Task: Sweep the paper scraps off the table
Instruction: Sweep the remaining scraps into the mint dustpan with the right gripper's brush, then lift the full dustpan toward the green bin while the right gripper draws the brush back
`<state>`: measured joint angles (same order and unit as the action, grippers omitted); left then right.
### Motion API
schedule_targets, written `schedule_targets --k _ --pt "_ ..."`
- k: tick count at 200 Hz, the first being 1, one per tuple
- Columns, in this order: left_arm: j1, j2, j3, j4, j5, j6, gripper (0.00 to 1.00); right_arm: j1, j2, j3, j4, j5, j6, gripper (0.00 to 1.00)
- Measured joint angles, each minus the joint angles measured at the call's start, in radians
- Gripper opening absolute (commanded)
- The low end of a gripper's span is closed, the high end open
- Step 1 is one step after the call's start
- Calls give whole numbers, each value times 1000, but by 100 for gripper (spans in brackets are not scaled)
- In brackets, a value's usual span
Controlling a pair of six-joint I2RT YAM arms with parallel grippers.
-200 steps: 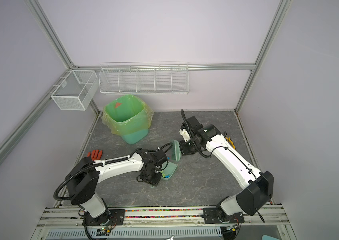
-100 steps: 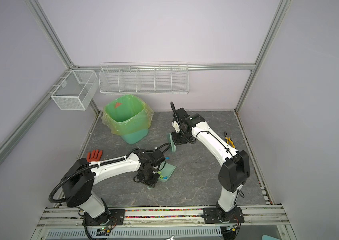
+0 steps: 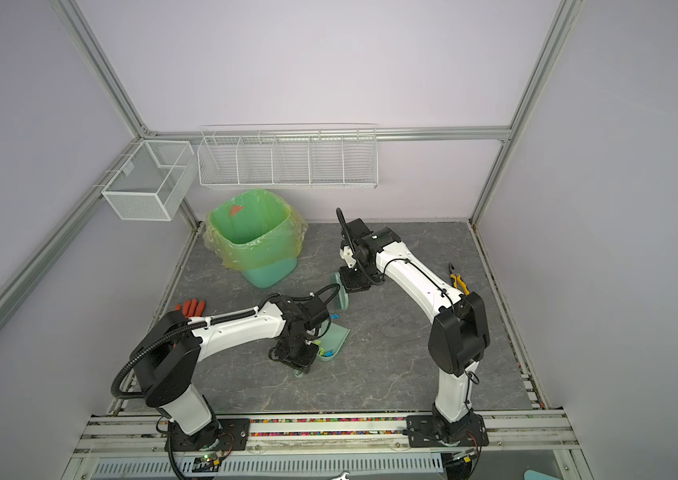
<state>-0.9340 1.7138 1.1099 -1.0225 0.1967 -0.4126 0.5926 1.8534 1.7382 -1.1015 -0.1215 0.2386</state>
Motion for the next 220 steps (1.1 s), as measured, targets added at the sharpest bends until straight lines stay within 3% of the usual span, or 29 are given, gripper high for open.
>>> schedule_targets --k 40,99,160,220 --pt "16 11 11 -1 3 12 0 34 -51 -109 10 -49 8 7" --pt "18 24 17 -8 4 26 0 39 -331 -299 53 -165 85 7" --pt "18 26 25 -11 0 26 0 31 -378 -331 61 -109 109 7" --pt "18 6 67 -11 -24 25 0 -149 -385 -310 74 -69 111 7"
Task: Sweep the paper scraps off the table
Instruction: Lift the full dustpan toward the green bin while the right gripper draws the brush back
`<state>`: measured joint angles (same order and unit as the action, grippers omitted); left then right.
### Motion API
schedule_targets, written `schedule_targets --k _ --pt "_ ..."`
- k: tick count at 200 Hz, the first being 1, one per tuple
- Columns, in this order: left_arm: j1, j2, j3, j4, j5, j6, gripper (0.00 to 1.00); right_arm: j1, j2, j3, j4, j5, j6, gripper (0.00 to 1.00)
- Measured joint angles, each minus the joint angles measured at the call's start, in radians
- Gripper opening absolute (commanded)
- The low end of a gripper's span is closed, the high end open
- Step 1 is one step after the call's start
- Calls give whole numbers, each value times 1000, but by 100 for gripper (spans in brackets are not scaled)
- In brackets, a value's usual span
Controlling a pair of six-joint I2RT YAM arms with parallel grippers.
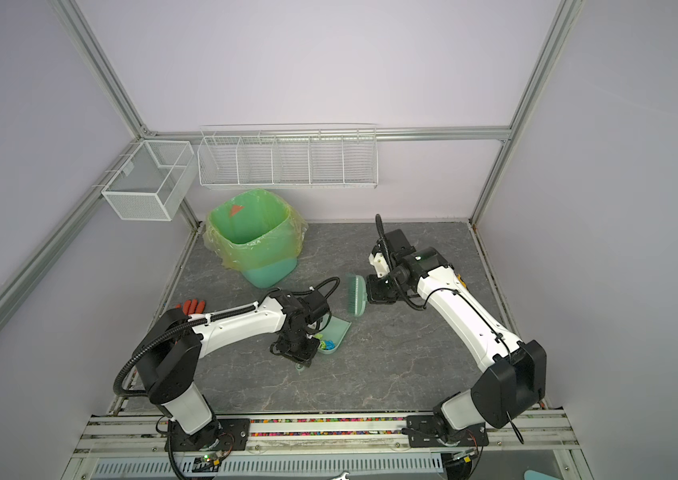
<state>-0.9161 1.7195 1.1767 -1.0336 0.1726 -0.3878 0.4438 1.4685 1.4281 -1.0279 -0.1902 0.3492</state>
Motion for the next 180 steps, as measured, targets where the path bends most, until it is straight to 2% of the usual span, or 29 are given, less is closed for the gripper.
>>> schedule_targets --k 40,88,149,180 --pt "2 -29 68 -19 -11 -4 0 -65 -52 -44 43 10 11 7" --pt "13 -24 251 -80 -11 -4 0 -101 -143 -174 78 23 37 7" --pt "135 38 516 -148 -8 4 0 -109 -241 -248 97 82 48 7" --pt "151 78 666 -192 -7 4 0 -109 -249 -293 110 81 51 7"
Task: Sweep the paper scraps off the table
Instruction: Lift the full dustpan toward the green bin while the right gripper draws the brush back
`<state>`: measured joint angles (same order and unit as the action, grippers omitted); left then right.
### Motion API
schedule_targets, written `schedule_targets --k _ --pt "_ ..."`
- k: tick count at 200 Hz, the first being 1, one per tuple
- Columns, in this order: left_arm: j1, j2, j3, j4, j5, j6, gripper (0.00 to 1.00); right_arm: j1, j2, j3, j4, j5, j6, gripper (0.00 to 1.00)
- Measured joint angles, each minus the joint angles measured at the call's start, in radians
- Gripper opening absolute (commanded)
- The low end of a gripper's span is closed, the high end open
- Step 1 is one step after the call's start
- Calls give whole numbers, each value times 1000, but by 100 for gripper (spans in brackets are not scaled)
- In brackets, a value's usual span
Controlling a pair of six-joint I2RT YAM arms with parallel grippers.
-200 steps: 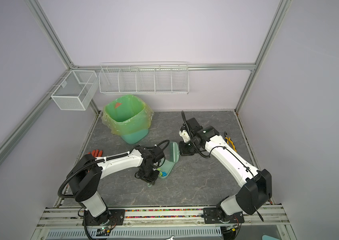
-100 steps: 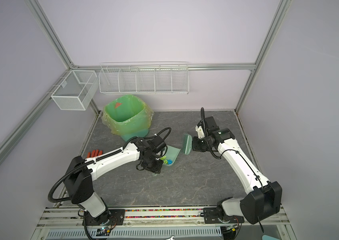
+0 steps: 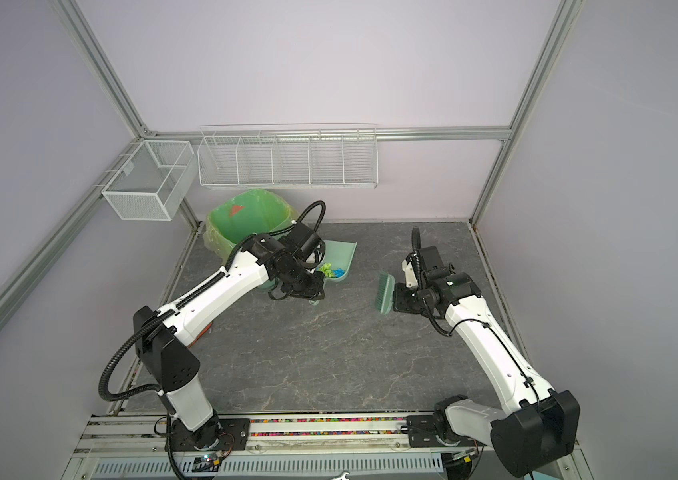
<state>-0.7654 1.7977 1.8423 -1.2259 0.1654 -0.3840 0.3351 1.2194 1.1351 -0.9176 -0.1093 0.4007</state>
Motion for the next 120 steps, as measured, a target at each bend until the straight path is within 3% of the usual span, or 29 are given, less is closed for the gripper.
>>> schedule_targets --k 36,120 --pt "0 26 166 -58 -7 -3 0 0 -2 -46 16 -8 12 7" --pt "0 119 341 -177 -30 -8 0 0 -24 -62 25 -15 14 7"
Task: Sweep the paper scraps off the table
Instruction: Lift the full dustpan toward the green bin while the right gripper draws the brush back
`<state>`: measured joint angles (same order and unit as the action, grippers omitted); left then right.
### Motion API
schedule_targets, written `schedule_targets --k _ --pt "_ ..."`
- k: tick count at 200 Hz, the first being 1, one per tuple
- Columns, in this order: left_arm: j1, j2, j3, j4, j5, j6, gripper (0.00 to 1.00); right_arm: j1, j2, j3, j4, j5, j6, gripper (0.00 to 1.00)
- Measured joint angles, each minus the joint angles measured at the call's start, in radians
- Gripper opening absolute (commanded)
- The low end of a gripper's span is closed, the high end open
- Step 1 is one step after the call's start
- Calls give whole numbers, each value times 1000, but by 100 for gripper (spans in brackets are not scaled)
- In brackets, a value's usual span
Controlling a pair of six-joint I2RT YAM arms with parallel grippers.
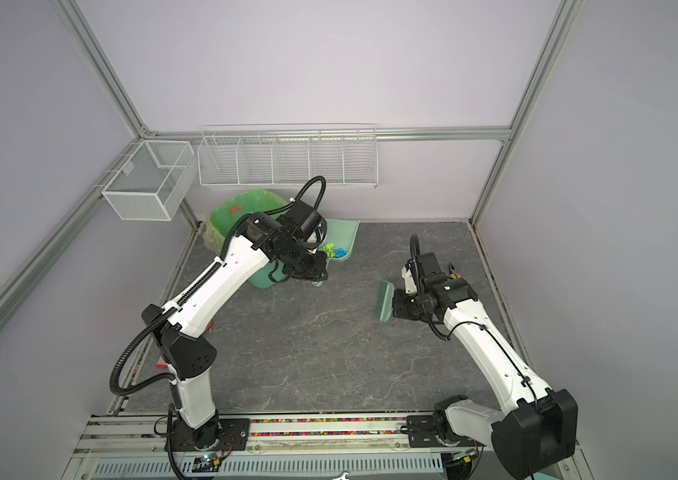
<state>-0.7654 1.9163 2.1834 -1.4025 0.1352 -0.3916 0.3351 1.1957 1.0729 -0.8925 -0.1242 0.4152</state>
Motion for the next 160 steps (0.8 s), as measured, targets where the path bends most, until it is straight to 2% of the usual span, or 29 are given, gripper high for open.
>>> schedule_targets --k 43,83,123,160 --pt "21 16 110 -35 1 2 0 0 -40 -17 -2 0 0 7" --pt "113 11 135 -36 32 5 0 0 -56 -39 -2 0 4 7" --pt "222 -18 128 -31 66 4 0 0 -69 -84 16 -11 26 7" --pt "302 -127 3 37 151 -8 0 2 -69 -87 32 -24 41 7"
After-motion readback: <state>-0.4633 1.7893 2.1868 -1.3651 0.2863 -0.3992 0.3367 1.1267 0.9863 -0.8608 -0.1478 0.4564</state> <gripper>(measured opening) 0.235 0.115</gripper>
